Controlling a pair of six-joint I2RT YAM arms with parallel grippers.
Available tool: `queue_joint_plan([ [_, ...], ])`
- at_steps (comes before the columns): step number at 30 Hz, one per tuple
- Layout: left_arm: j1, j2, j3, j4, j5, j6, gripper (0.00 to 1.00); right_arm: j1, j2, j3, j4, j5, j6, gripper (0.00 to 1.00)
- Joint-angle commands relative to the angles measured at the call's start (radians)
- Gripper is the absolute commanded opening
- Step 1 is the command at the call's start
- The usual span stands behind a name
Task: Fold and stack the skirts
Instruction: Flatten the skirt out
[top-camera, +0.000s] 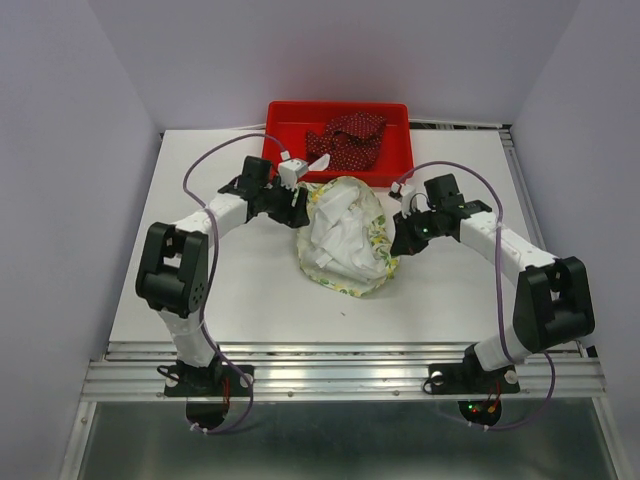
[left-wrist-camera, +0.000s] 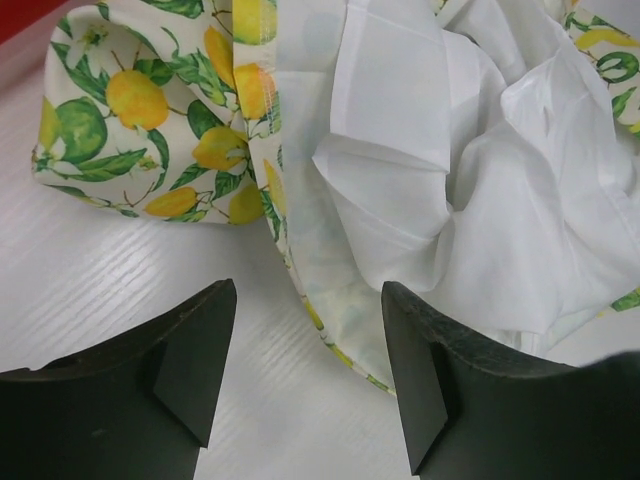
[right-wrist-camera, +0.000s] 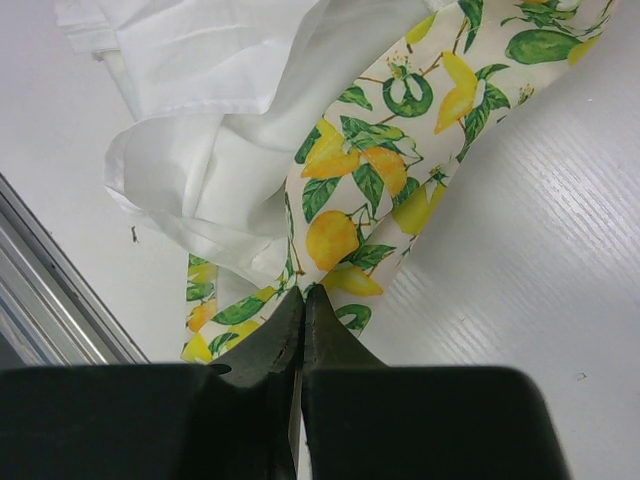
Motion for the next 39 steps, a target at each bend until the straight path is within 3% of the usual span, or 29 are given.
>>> queue_joint_plan([
  [1,-0.026,0.070,0.032,0.028,-0.023,-0.030,0.70,-0.005,-0.021,0.024,0.009,-0.021,0.014,0.01],
  [4,-0.032,0.123,0.058,0.011,-0.041,-0.025,0.61,-0.005,-0.016,0.032,0.009,-0.021,0.017,0.01],
  [7,-0.032,0.150,0.076,-0.010,-0.075,-0.014,0.41,-0.005,-0.019,0.040,0.009,-0.014,0.026,0.01],
  [8,-0.032,0.150,0.081,-0.019,-0.089,-0.010,0.33,-0.005,-0.022,0.040,0.008,-0.010,0.031,0.01],
  [9,-0.031,0.135,0.082,-0.041,-0.104,-0.005,0.15,-0.014,-0.034,0.041,0.008,-0.007,0.034,0.01],
  [11,-0.016,0.085,0.064,-0.058,-0.097,0.012,0.00,-0.025,-0.056,0.043,-0.012,-0.005,0.023,0.01],
  [22,0.015,-0.727,-0.199,-0.272,-0.169,0.127,0.00,-0.045,-0.433,-0.009,-0.196,0.006,-0.100,0.01],
  [27,0.018,-1.015,-0.158,-0.392,-0.236,0.127,0.00,-0.045,-0.595,0.107,-0.300,-0.002,-0.031,0.01],
  [30,0.017,-1.020,-0.088,-0.366,-0.273,0.096,0.00,-0.045,-0.576,0.147,-0.251,0.051,0.029,0.01],
  [33,0.017,-0.876,-0.059,-0.325,-0.296,0.058,0.00,-0.045,-0.487,0.140,-0.146,0.113,0.055,0.01],
  [39,0.015,-0.458,0.041,-0.151,-0.362,0.024,0.00,-0.054,0.002,0.274,-0.041,0.219,0.092,0.01],
])
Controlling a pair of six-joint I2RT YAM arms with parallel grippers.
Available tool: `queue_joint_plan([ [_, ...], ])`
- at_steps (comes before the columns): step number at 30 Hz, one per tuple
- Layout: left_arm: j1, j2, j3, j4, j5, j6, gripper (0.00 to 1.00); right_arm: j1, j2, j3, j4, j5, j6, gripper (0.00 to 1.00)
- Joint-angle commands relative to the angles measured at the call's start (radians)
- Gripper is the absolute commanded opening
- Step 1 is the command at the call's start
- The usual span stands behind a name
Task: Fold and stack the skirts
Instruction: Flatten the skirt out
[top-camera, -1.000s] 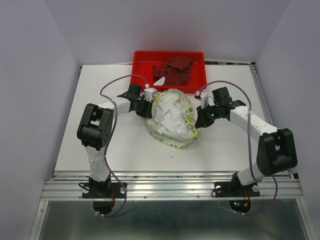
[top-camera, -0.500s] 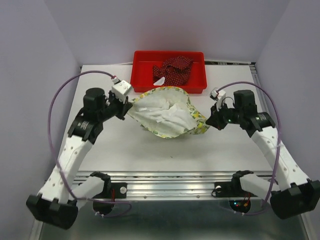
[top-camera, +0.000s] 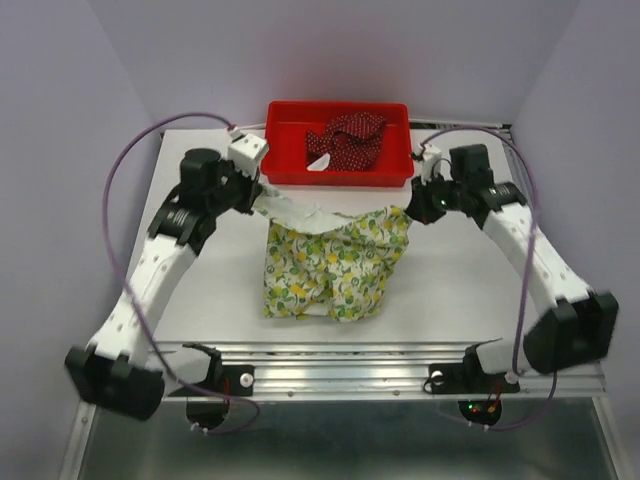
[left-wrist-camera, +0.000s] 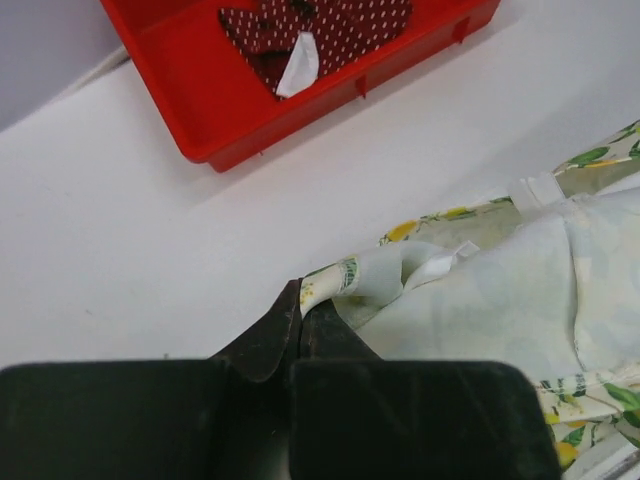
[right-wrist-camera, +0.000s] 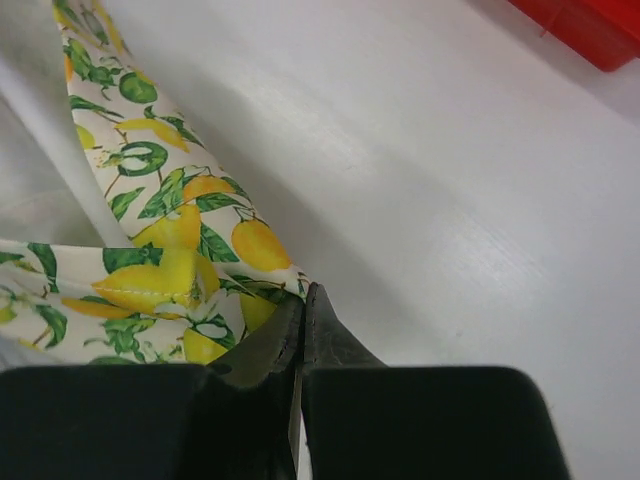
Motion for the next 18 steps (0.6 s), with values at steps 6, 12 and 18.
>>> queue_joint_plan([
  [6,0.007,0.520,0.234,0.150,-0.210,-0.064,0.43,-0.057,0.540,0.345,0.108,0.164,0.119,0.80],
  [12,0.047,0.414,0.273,-0.032,-0.074,0.108,0.57,-0.080,0.438,0.273,0.005,0.172,-0.017,1.00],
  [18,-0.020,0.160,-0.038,-0.225,0.073,0.433,0.57,-0.063,0.158,0.006,-0.210,-0.102,-0.189,0.79],
])
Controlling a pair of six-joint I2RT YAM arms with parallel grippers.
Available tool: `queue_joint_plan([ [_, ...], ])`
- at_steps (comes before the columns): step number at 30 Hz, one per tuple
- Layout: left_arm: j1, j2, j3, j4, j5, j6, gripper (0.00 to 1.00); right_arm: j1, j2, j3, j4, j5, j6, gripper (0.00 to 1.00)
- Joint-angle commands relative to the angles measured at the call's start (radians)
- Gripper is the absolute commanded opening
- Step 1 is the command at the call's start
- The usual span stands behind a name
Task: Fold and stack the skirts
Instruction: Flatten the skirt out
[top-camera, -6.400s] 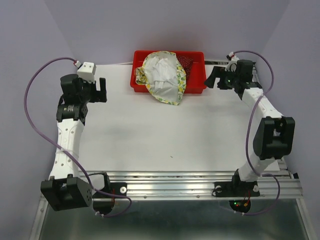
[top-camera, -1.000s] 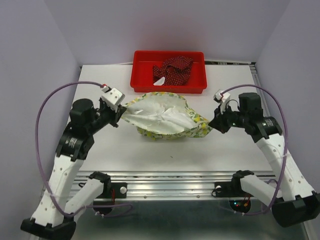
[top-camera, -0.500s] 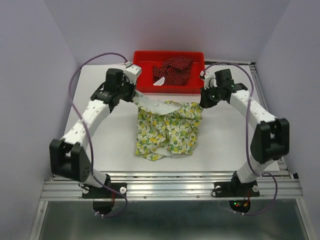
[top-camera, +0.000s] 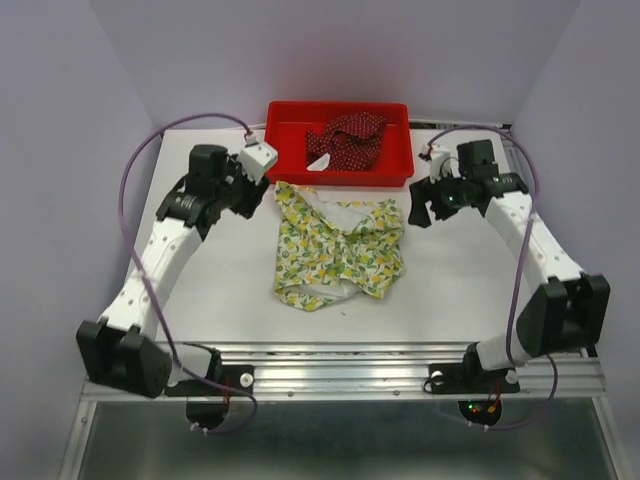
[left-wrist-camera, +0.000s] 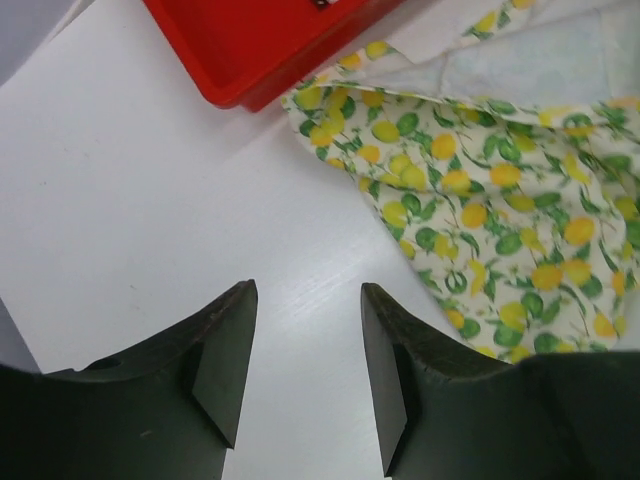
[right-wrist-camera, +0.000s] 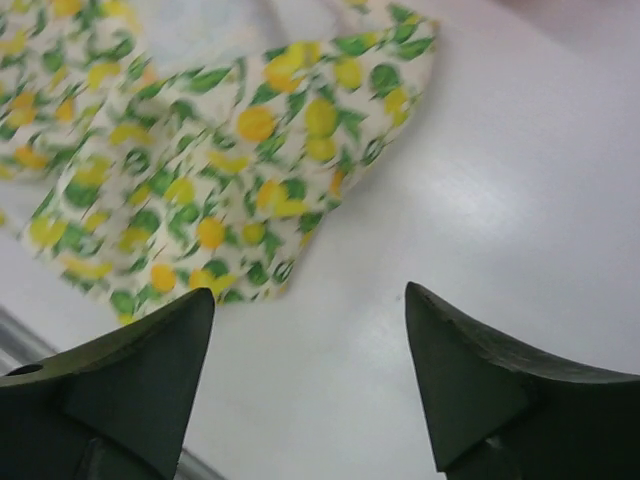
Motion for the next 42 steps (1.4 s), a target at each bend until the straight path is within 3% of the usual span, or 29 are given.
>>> queue_joint_plan([
  [1,-0.089,-0.159,-0.232,-0.187,0.112,0.258,0.57,0.046,-0.142,-0.153,-0.198,-0.195,-0.154,0.76],
  [5,-0.216,-0.213,-0.400,-0.155,0.044,0.283,0.57,0.297,-0.277,-0.364,-0.097,-0.082,-0.134,0.66],
  [9,-0.331,-0.198,-0.468,-0.100,0.038,0.240,0.57,0.379,-0.232,-0.395,-0.020,0.022,-0.176,0.66],
  [11,-0.351,-0.187,-0.498,-0.076,0.026,0.243,0.57,0.453,-0.228,-0.458,0.046,0.109,-0.218,0.66],
  [15,-0.370,-0.224,-0.561,-0.039,0.026,0.320,0.56,0.465,-0.276,-0.566,0.193,0.181,-0.342,0.68],
  [23,-0.368,-0.434,-0.664,-0.045,0.115,0.591,0.57,0.465,-0.515,-0.752,0.383,0.135,-0.710,0.72],
  [27,-0.360,-0.491,-0.698,0.006,0.096,0.613,0.58,0.465,-0.607,-0.839,0.474,0.052,-0.855,0.72],
  [34,-0.229,-0.480,-0.690,0.009,0.176,0.593,0.59,0.475,-0.661,-0.981,0.574,-0.040,-1.134,0.71],
  [42,-0.109,-0.468,-0.701,0.037,0.242,0.613,0.59,0.475,-0.678,-1.090,0.716,-0.109,-1.224,0.66],
])
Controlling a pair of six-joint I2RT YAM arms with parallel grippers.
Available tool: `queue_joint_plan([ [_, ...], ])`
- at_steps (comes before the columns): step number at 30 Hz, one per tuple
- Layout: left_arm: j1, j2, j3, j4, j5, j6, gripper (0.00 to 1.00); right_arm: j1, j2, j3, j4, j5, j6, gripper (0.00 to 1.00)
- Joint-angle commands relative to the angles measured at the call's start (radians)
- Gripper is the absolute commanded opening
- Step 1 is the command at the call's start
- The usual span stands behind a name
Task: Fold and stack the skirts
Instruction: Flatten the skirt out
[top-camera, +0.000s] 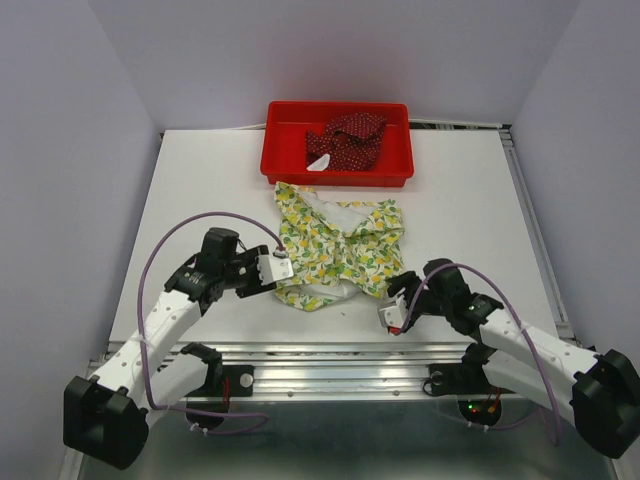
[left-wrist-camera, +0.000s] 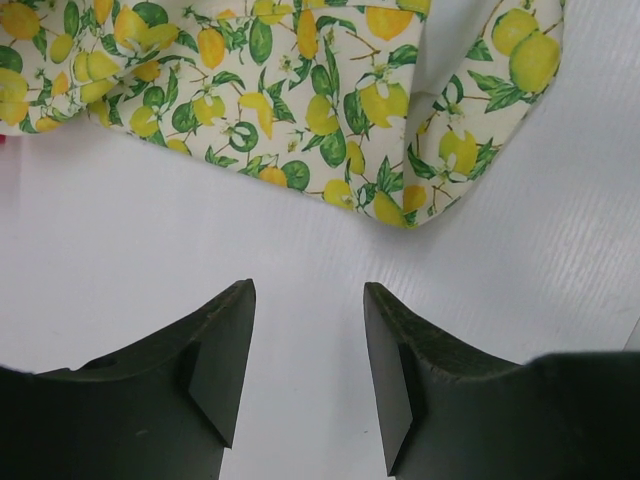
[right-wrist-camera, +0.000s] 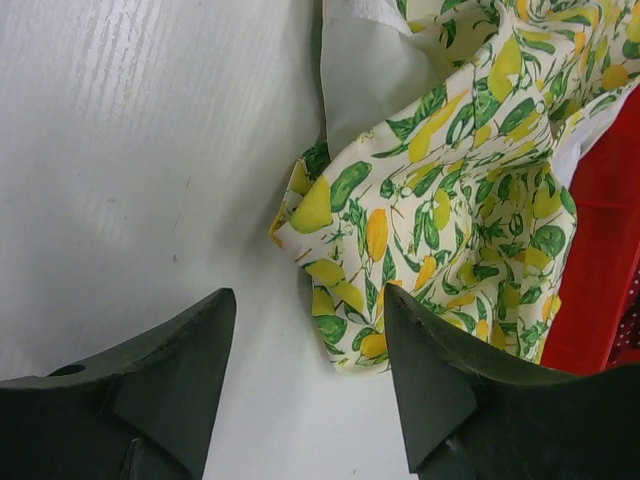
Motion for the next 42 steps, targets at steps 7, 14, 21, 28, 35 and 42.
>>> queue_joint_plan([
  [7,0.032,0.011,-0.041,0.086,0.045,0.008,0.58,0.020,0.022,-0.086,0.258,-0.082,-0.134,0.61],
  [14,0.036,0.051,-0.035,0.103,0.046,-0.013,0.57,0.029,0.087,-0.129,0.391,-0.099,-0.166,0.52],
  [21,0.039,0.068,-0.028,0.072,0.071,0.013,0.57,0.029,0.076,-0.147,0.430,-0.119,-0.162,0.01],
  [28,0.041,-0.045,-0.127,-0.028,0.080,0.330,0.57,0.029,0.014,-0.107,0.378,-0.110,-0.087,0.01],
  [35,0.039,-0.024,-0.176,0.046,0.133,0.498,0.59,0.029,-0.022,-0.064,0.308,-0.095,-0.047,0.01],
  [42,0.027,0.149,-0.129,0.081,0.169,0.577,0.72,0.029,0.007,-0.026,0.308,-0.069,0.010,0.01],
])
